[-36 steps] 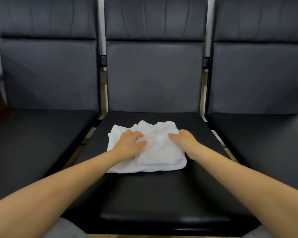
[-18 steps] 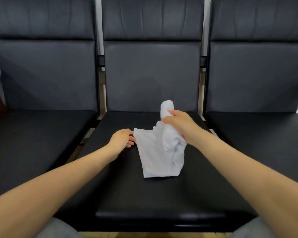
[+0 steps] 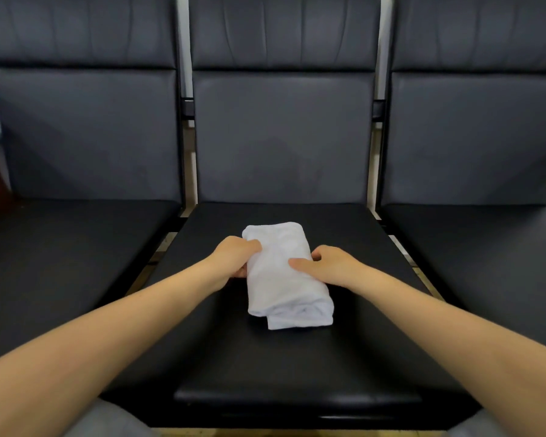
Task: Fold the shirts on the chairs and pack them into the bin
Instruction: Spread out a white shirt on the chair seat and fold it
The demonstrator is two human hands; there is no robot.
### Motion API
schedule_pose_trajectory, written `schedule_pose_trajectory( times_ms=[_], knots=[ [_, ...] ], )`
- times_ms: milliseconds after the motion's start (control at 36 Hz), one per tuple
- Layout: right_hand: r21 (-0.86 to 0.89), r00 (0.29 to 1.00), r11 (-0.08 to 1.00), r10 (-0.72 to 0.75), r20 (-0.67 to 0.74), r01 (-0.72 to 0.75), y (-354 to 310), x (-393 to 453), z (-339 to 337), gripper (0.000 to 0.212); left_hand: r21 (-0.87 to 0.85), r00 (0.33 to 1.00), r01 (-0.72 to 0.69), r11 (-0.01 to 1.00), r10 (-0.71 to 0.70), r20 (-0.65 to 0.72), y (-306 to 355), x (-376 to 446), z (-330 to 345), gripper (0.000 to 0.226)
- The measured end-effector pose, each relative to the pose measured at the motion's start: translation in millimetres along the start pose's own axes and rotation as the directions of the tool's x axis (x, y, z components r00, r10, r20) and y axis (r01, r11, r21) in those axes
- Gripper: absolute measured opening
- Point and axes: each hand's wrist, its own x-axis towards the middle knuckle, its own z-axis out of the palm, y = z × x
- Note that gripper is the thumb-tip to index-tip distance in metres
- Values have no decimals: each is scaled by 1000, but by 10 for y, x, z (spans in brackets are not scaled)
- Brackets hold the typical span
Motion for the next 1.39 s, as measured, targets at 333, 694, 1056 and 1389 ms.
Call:
schedule_pose_trajectory(
  times_ms=[333, 694, 1056, 1389],
  knots=[
    [-205, 992, 976, -94, -80, 76, 29, -20, 117, 55, 697, 965, -246, 674, 242, 107, -214, -111, -87, 30],
    [461, 992, 880, -123, -3, 111, -387, -330, 5, 9, 434, 975, -221, 873, 199, 95, -168, -189, -155, 32],
    [757, 963, 643, -260, 69, 119, -1319, -696, -285, 27, -778, 978, 30, 628, 141, 151, 480, -898, -870, 49],
    [745, 746, 641, -401, 532, -186, -2345, -642, 903, 53, -690, 801, -481, 542, -50, -597, 436, -1616, -2023, 43]
  ],
)
